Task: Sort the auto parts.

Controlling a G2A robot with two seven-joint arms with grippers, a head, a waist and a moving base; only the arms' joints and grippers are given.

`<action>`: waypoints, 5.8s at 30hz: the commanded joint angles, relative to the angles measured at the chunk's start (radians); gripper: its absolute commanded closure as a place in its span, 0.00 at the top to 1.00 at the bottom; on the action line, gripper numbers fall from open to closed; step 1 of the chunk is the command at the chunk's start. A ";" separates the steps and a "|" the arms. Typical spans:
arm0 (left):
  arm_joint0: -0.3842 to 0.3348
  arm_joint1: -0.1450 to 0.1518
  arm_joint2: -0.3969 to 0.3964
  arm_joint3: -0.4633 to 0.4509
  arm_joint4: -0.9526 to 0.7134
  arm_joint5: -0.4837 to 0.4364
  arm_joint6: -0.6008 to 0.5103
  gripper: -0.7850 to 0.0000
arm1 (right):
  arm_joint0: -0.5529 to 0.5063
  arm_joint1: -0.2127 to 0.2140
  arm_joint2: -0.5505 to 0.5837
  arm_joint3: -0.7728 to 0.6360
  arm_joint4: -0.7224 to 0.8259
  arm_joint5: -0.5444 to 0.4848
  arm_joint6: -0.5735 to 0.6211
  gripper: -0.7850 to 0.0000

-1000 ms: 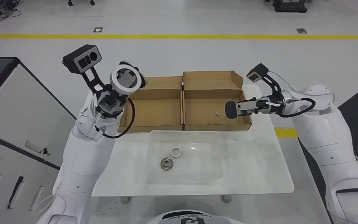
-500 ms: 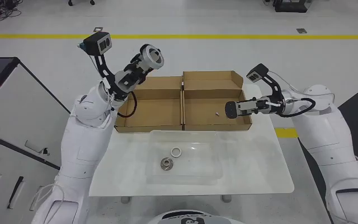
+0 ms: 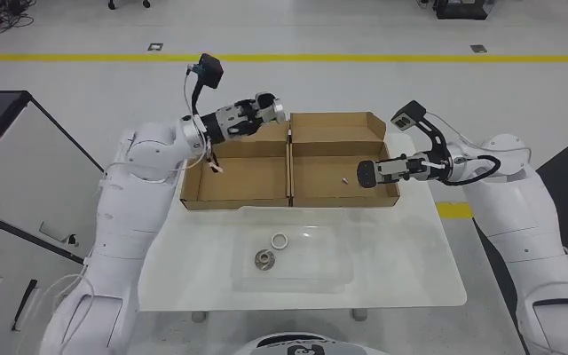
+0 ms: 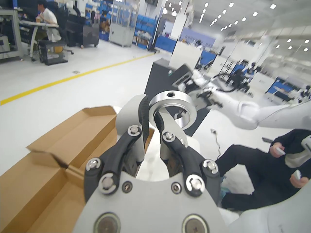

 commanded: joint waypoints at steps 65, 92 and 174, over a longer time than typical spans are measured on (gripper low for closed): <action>-0.459 -0.211 0.685 0.838 0.722 0.210 -0.177 0.00 | 0.000 0.000 0.000 0.000 0.000 0.000 0.000 1.00; -0.497 -0.326 0.756 1.054 0.729 0.176 -0.117 0.00 | 0.000 0.000 0.000 0.000 0.000 0.000 0.000 1.00; -0.420 -0.126 0.464 0.517 0.690 -0.087 -0.244 1.00 | 0.000 0.000 0.000 0.000 0.000 0.000 0.000 1.00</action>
